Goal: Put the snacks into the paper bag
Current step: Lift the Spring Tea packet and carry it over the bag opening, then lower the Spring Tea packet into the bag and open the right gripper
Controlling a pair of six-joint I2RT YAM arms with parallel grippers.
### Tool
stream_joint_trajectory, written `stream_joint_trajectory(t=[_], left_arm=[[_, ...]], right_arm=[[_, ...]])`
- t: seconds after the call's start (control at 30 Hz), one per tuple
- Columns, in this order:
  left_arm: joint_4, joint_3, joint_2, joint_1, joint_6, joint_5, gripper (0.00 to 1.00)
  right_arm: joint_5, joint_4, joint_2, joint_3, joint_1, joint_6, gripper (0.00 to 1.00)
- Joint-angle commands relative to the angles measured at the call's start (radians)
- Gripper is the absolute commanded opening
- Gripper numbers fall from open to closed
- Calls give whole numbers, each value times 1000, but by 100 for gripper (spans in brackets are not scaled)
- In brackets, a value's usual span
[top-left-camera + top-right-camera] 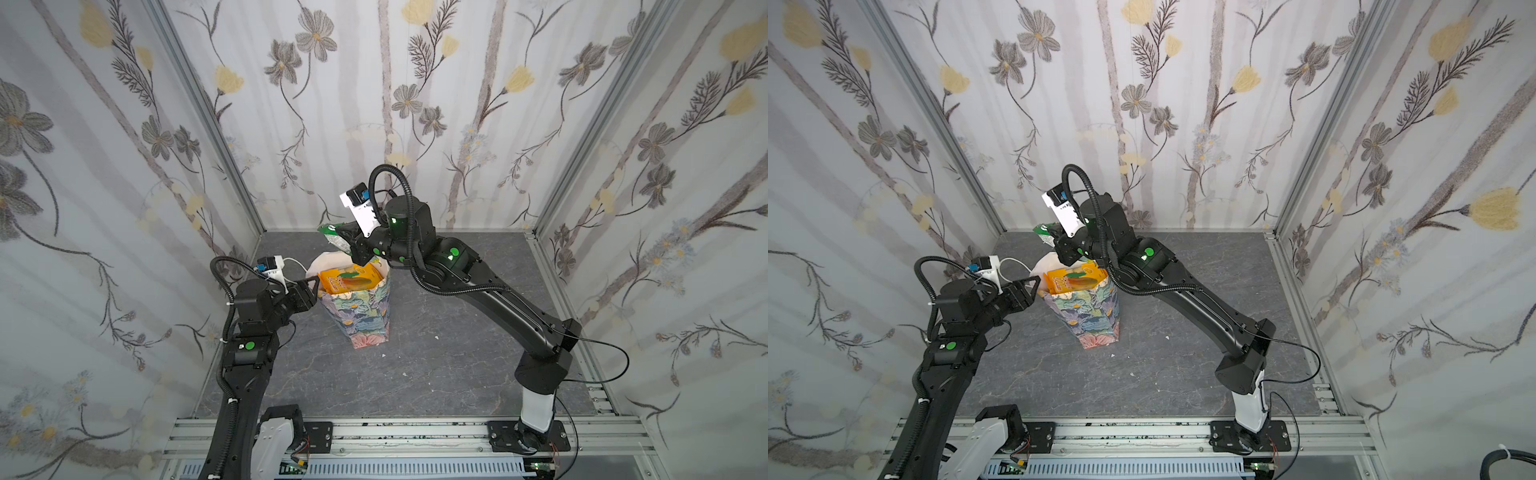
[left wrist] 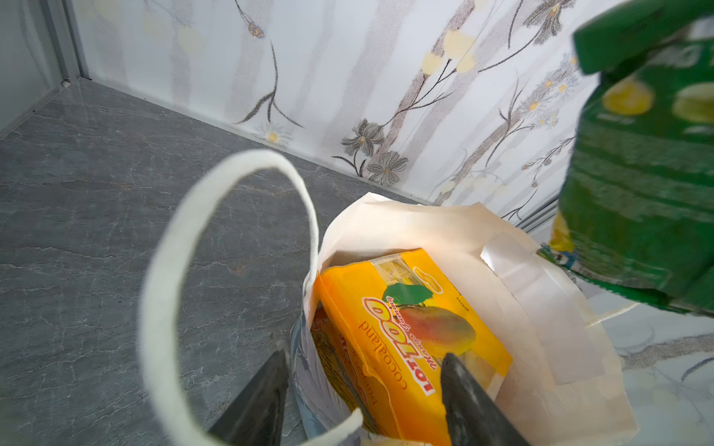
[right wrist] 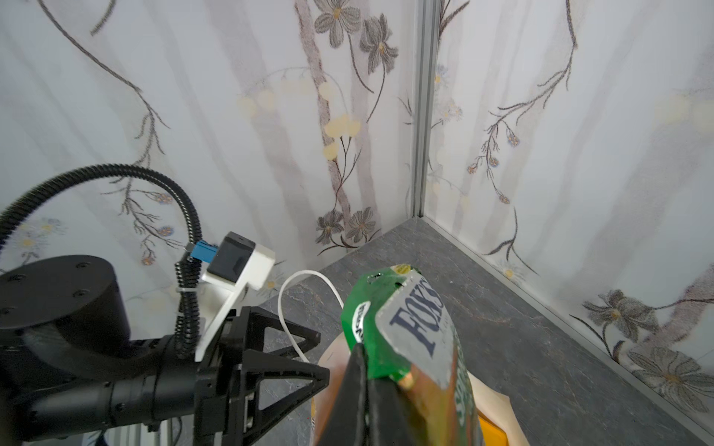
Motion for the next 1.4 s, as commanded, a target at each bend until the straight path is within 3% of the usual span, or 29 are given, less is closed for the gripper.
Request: stream_joint_trajectory(t=[0.0,0.6,0.67,0.83,1.1,1.37], left_arm=[[16,1,-2,1,7,1,62],[23,-4,-10,1,2,1,62],[24,-5,-9,1,3,0,62],[24,-4,-10,1,2,0,62],[24,-4,-10,1,3,0,62],[23,-5,-16,1,2,-2,62]], right_arm=[[58,17,18,6,-1,-43,0],[235,65,41,-128,6,-99,0],[223,58,39,-128,8,-98,19],[183,44,14,-128,31,-93,47],[100,36,-49,-129,40,-63,55],[346,-58,-114,-177,41,-30,54]])
